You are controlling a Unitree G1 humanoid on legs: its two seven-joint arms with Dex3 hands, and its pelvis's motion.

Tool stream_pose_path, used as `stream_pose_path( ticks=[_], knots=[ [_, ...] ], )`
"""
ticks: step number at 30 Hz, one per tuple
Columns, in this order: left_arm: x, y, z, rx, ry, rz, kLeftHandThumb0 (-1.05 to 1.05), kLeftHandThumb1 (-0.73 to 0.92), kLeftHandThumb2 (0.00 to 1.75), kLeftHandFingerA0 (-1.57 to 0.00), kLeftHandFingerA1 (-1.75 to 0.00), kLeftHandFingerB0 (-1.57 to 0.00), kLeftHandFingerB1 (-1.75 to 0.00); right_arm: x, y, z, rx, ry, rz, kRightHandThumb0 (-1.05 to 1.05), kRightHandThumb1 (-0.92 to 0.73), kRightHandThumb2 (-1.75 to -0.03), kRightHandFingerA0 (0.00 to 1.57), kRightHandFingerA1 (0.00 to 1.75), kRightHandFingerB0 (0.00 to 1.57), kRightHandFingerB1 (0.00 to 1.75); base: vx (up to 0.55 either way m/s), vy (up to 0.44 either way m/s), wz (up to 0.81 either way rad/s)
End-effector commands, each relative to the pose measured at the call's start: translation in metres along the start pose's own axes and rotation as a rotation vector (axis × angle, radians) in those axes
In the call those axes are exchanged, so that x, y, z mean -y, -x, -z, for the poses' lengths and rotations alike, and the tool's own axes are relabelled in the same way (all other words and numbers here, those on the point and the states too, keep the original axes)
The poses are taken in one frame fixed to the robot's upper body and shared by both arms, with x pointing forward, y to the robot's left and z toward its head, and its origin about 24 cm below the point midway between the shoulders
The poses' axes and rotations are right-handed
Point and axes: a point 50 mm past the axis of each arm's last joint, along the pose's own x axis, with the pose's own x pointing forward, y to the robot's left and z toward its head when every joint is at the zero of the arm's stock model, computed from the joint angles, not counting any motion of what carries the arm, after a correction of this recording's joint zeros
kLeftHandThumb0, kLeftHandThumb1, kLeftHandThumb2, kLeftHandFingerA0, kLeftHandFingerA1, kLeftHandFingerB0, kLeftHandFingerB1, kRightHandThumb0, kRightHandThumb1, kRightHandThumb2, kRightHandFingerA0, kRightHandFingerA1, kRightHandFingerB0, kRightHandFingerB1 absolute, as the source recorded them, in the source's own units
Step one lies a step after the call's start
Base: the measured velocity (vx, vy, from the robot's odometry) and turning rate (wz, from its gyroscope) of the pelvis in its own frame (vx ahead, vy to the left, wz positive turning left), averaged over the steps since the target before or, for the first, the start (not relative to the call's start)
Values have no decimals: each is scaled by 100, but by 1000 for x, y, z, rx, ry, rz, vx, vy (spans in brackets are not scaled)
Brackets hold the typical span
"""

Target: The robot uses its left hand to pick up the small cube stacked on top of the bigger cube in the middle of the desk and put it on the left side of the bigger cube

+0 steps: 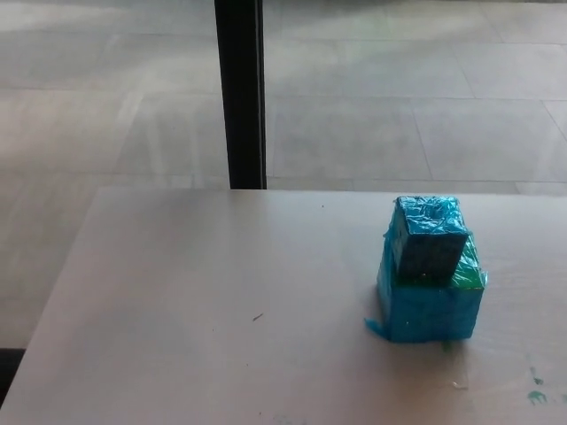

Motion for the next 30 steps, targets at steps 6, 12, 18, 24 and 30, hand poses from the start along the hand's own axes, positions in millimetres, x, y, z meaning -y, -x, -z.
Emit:
stream_pose_path(
  ticks=[6,12,18,24,30],
  knots=[
    [86,-18,-78,141,-180,260,-98,63,102,-3,-41,-13,-27,11,7,9,-59,-13,-7,-60,-71,-61,39,63,31,41,-3,-3,-1],
    [140,-17,-108,212,-231,425,-97,60,103,-3,-33,-5,-19,11,6,8,-60,-5,-13,-60,-72,-62,38,63,32,40,0,0,0],
    [180,-14,-127,241,-309,528,-97,59,105,0,-17,-14,-8,11,5,8,-58,-30,-11,-58,-71,-61,37,63,30,40,0,0,0],
    [229,-7,-149,224,-266,623,-96,56,104,0,-22,-13,-10,11,3,2,-57,3,-4,-57,-72,-62,39,63,32,40,0,0,0],
    [270,6,-167,255,-277,714,-98,58,101,-1,-15,-15,-3,10,2,0,-64,3,6,-56,-71,-61,40,60,35,38,0,0,0]
  ],
)
